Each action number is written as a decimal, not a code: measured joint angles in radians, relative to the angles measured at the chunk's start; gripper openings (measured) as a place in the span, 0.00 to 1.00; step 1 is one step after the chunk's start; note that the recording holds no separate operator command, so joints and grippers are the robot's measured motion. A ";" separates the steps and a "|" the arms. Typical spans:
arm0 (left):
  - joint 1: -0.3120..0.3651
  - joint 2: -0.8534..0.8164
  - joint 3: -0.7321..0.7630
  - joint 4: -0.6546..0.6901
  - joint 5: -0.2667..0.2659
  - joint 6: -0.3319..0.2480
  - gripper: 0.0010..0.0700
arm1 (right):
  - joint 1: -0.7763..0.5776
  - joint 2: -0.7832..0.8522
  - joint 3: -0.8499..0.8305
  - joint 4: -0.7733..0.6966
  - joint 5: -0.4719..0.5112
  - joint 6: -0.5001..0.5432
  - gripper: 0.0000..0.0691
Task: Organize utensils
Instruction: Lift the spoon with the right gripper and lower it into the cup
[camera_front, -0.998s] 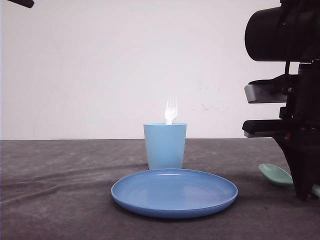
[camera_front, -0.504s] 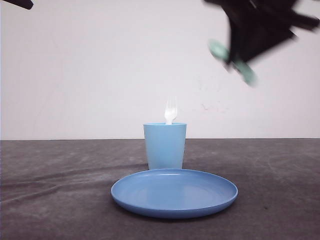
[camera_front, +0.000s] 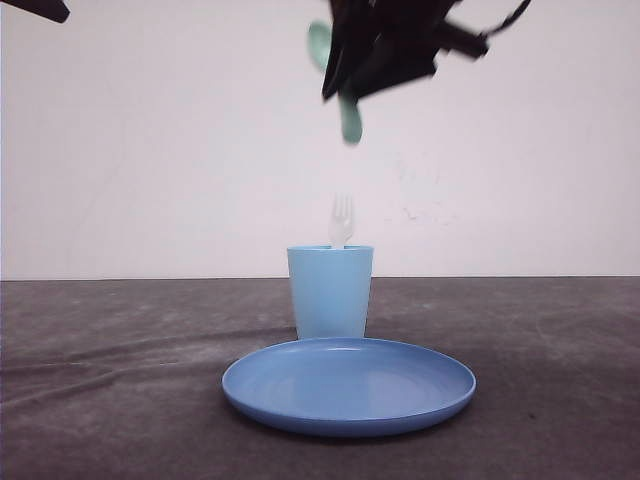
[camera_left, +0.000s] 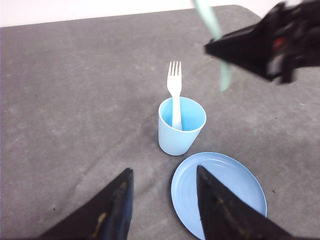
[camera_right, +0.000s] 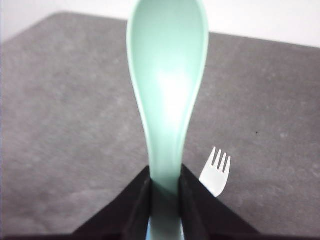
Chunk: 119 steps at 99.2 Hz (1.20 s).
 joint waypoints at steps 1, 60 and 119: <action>0.000 0.000 0.000 0.000 0.000 0.000 0.32 | 0.000 0.007 0.000 0.003 0.005 -0.002 0.11; 0.000 0.006 0.000 -0.002 0.000 0.000 0.32 | 0.000 0.243 0.000 0.133 0.058 -0.024 0.11; 0.000 0.006 0.000 -0.004 0.000 0.000 0.32 | 0.000 0.296 0.000 0.134 0.059 -0.024 0.19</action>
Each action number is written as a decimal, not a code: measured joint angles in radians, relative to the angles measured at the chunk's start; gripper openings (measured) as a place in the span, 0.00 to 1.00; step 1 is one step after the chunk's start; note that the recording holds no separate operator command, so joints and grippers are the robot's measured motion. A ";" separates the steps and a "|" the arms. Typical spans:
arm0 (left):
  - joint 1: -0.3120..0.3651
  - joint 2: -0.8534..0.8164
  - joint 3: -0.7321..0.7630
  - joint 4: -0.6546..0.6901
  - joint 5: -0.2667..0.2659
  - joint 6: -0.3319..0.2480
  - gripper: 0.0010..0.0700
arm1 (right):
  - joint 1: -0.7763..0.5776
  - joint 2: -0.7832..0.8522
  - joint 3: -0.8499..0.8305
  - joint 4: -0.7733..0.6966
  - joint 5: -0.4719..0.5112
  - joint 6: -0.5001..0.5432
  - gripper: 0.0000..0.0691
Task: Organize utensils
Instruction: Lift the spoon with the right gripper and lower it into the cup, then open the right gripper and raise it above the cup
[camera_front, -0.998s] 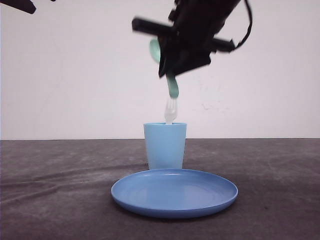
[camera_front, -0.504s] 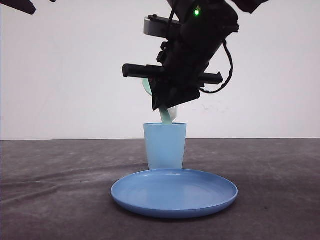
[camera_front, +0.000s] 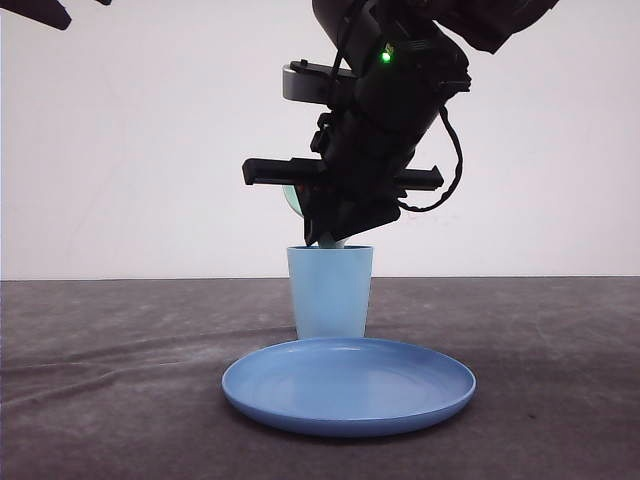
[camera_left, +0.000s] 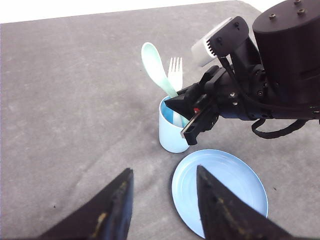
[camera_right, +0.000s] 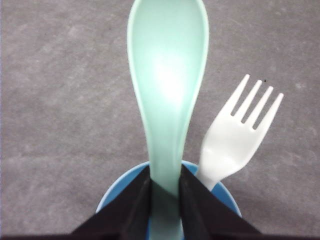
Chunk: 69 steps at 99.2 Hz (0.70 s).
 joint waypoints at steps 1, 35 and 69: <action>0.000 0.000 0.000 0.000 0.000 0.000 0.32 | 0.000 0.000 0.000 0.000 0.000 0.000 0.20; 0.000 0.000 0.000 0.000 0.000 0.000 0.32 | 0.005 -0.063 0.000 -0.066 0.000 0.005 0.42; 0.000 0.000 0.000 0.000 0.000 0.000 0.32 | 0.032 -0.354 0.000 -0.273 -0.039 0.006 0.47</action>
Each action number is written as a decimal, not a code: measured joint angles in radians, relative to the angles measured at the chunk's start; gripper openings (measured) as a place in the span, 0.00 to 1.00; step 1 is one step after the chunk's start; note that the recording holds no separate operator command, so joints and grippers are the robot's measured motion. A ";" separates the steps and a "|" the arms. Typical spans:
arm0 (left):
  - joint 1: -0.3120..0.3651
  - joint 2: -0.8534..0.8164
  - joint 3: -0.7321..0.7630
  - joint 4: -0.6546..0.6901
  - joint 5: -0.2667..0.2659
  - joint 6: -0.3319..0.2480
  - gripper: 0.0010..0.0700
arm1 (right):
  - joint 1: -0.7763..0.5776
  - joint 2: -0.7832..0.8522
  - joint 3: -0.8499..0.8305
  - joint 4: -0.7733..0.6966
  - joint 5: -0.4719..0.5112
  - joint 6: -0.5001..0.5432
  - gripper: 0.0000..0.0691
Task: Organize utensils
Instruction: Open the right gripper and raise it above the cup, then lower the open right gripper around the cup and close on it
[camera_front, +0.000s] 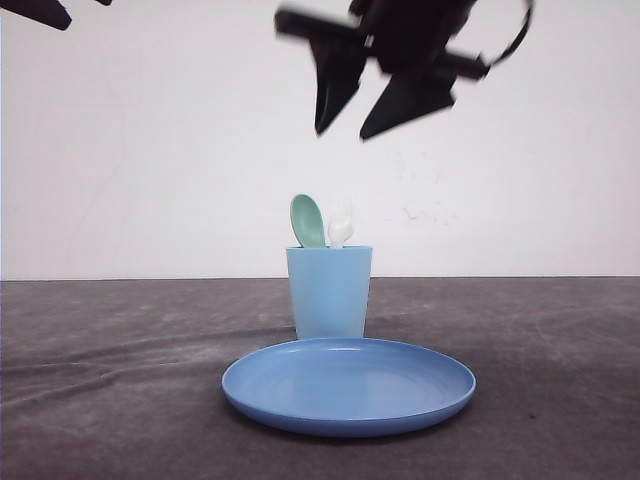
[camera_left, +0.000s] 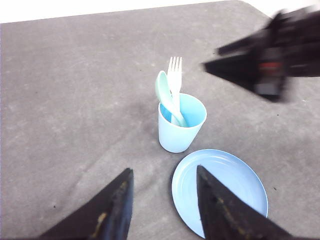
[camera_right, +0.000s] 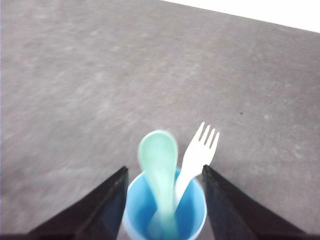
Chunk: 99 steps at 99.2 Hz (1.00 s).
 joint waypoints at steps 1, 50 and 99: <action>0.000 0.000 0.000 0.000 0.000 0.000 0.32 | 0.002 -0.008 0.000 -0.010 -0.003 0.000 0.49; 0.000 0.000 0.000 0.002 0.000 0.000 0.32 | 0.066 -0.095 0.000 -0.336 -0.016 0.124 0.98; 0.000 0.000 0.000 0.003 0.000 0.000 0.32 | 0.069 0.120 0.000 -0.324 -0.016 0.264 0.98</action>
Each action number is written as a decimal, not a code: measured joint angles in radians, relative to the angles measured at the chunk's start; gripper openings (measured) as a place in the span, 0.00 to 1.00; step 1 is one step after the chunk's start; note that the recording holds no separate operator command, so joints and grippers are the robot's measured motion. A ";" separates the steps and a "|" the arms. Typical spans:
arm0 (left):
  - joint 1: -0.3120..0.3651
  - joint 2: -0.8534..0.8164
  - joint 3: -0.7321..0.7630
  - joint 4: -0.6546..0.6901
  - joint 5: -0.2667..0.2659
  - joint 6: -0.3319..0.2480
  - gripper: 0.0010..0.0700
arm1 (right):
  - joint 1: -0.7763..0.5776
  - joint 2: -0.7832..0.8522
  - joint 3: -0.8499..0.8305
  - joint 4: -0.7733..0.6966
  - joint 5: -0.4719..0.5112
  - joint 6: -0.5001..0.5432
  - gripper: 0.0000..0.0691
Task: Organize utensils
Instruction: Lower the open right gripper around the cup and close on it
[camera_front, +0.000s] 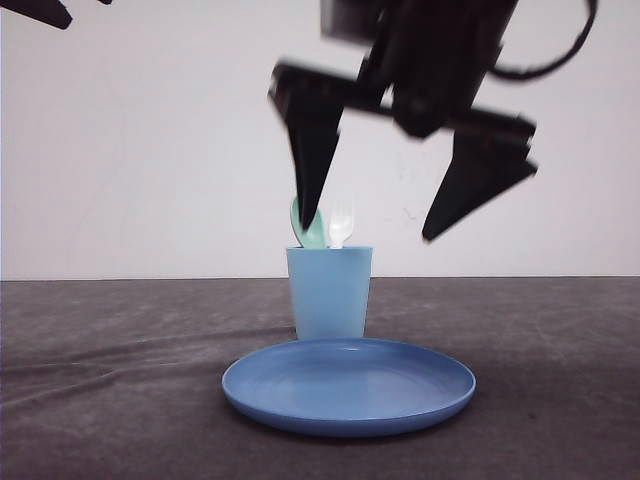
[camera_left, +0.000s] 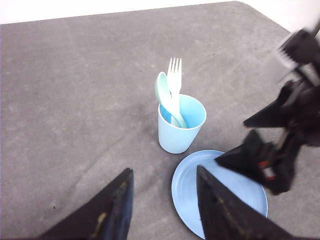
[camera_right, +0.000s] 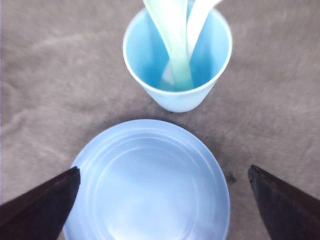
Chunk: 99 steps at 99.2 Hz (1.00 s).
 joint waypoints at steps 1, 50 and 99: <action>0.000 0.000 0.000 0.000 0.000 0.000 0.32 | 0.000 0.005 0.000 0.003 0.000 0.000 0.98; 0.000 0.000 0.000 -0.013 0.000 0.000 0.32 | -0.089 0.159 0.000 0.195 -0.117 0.005 0.98; 0.000 0.000 0.000 -0.014 0.000 0.000 0.32 | -0.131 0.219 0.000 0.317 -0.139 -0.005 0.98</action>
